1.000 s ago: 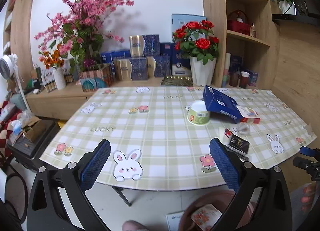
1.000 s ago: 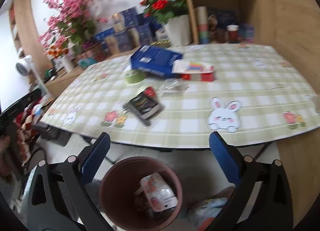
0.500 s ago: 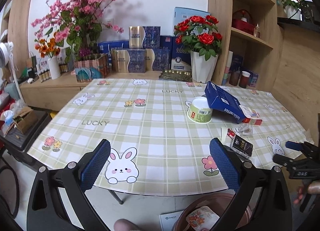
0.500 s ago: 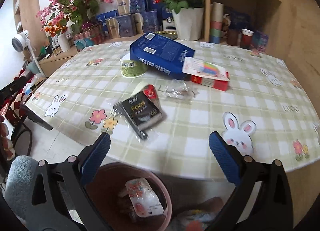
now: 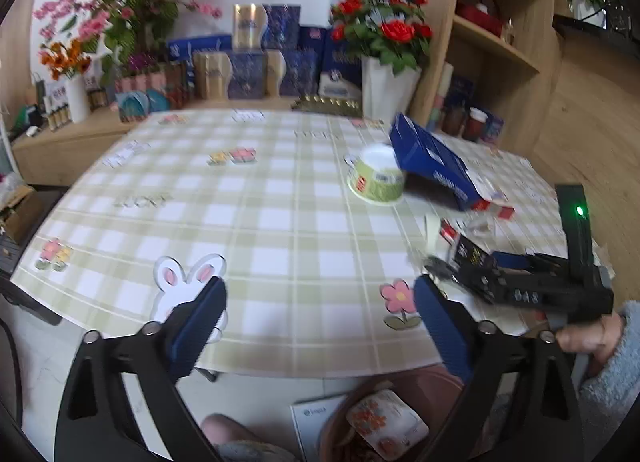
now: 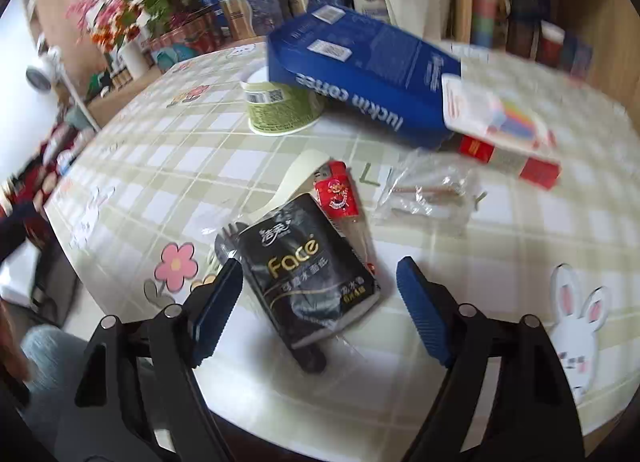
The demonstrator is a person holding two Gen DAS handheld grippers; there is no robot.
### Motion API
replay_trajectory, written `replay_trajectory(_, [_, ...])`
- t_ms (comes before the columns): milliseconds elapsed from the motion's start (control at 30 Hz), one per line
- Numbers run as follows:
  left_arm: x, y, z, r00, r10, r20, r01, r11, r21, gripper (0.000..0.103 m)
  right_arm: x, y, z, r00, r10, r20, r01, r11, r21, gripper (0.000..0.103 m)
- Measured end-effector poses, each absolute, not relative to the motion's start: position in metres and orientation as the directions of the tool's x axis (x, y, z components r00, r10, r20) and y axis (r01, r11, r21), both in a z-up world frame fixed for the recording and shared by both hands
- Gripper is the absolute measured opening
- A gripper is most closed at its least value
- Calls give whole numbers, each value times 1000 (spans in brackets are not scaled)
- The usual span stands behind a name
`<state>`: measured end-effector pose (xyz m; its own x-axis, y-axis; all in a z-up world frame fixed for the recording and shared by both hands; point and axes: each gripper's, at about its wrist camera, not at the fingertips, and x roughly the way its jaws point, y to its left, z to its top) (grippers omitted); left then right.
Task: Collect trash
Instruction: 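Grasp the black Face tissue packet with the right tool, then grasp the clear plastic wrapper with the left tool while the right tool holds the Face packet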
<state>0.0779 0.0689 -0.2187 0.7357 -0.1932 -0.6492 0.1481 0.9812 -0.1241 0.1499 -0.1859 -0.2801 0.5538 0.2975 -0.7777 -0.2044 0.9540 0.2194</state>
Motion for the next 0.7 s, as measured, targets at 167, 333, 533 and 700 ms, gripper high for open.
replay_trajectory(167, [82, 50, -226, 693, -252, -676, 203, 967, -153, 75, 148, -192, -274, 537, 363, -761, -238, 931, 276, 51])
replay_trajectory(333, [89, 20, -235, 628, -316, -711, 257, 947, -193, 66, 132, -208, -258, 595, 364, -717, -228, 931, 284, 41])
replay_trajectory(533, [110, -25, -249, 503, -406, -763, 290, 911, -293, 45, 113, -240, -252, 651, 319, -689, -165, 945, 282, 37])
replay_trajectory(700, [136, -54, -260, 460, -411, -787, 188, 911, -366, 45, 98, -266, -249, 680, 287, -675, -116, 951, 287, 37])
